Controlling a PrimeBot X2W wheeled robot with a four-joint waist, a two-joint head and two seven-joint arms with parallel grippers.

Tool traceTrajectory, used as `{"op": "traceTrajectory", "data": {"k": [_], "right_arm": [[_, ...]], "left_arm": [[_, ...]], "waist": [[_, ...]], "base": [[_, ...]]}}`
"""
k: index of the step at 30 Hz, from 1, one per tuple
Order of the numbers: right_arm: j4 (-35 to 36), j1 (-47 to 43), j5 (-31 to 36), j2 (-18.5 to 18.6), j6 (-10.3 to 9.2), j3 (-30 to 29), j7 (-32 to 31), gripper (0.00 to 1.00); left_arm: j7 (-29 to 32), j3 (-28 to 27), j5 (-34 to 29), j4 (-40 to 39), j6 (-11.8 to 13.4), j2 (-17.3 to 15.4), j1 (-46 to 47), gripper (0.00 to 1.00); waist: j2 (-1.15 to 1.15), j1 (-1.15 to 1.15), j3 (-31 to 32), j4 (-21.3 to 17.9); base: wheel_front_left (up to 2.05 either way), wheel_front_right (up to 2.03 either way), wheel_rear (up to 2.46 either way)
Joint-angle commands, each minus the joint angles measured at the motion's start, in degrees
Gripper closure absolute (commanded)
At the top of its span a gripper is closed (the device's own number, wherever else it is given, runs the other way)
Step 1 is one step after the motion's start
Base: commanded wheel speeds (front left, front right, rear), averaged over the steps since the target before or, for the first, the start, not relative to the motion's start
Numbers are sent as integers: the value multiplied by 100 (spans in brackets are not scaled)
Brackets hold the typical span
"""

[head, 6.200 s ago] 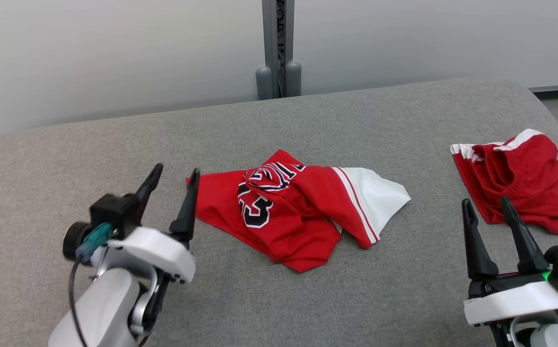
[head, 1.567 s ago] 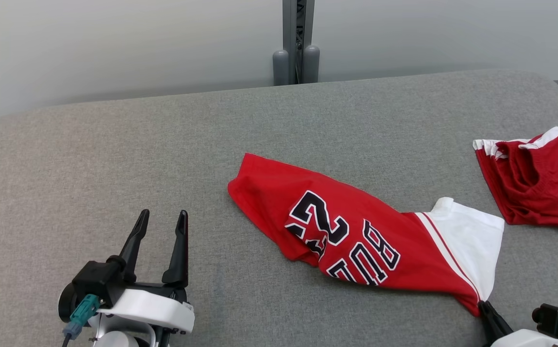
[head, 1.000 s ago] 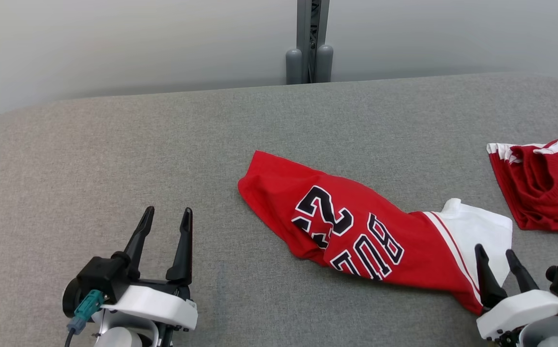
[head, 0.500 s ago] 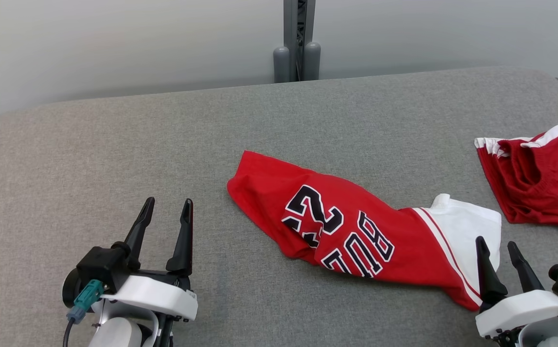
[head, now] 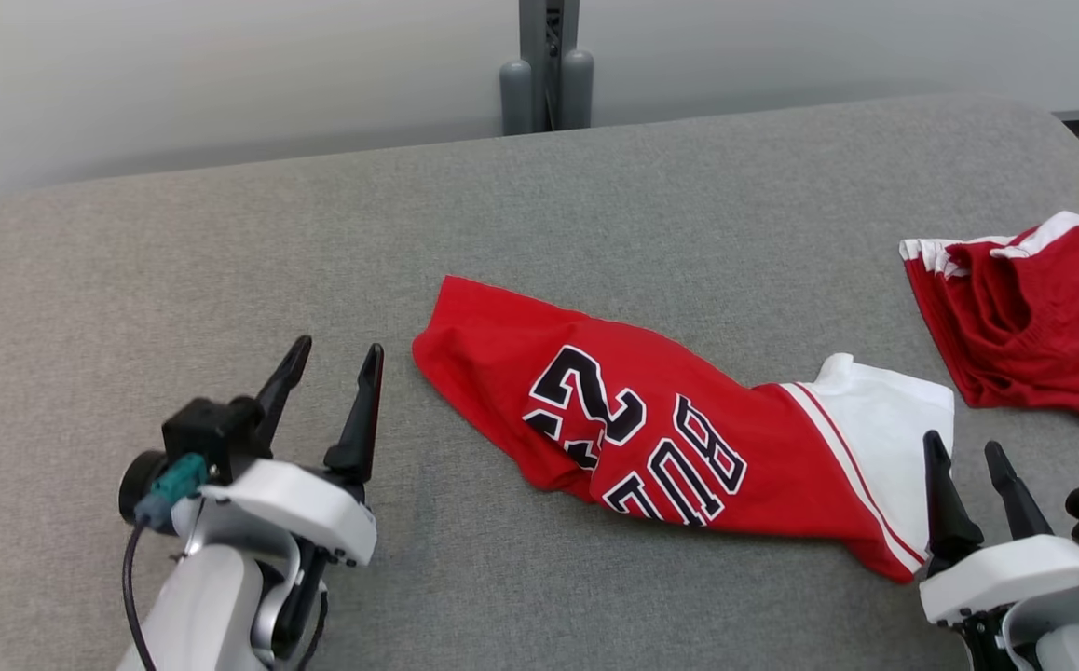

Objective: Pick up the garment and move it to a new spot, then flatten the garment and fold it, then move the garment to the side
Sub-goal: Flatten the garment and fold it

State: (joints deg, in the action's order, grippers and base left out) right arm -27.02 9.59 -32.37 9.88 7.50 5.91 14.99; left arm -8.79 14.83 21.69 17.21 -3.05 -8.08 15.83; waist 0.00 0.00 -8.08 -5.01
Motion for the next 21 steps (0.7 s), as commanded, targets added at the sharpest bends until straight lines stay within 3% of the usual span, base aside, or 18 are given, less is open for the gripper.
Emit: {"op": "traceTrajectory", "data": {"k": [1,10,21], "right_arm": [[-61,127,-54,52,-1,11,4,0],[-281,576,-215,129,-1,194,-3,0],[-414,1024,-331,94,0,469,17,0]], "left_arm": [[72,-8,59,87,-53,-51,220,0],[500,111,386,1033,-337,-98,1361,0],[829,508,854,2643,-448,5,2596,0]], "waist": [[0,0,-100,-84],[0,0,-453,-269],[0,0,-862,-540]], "base": [[0,0,0],[0,0,0],[0,0,0]]}}
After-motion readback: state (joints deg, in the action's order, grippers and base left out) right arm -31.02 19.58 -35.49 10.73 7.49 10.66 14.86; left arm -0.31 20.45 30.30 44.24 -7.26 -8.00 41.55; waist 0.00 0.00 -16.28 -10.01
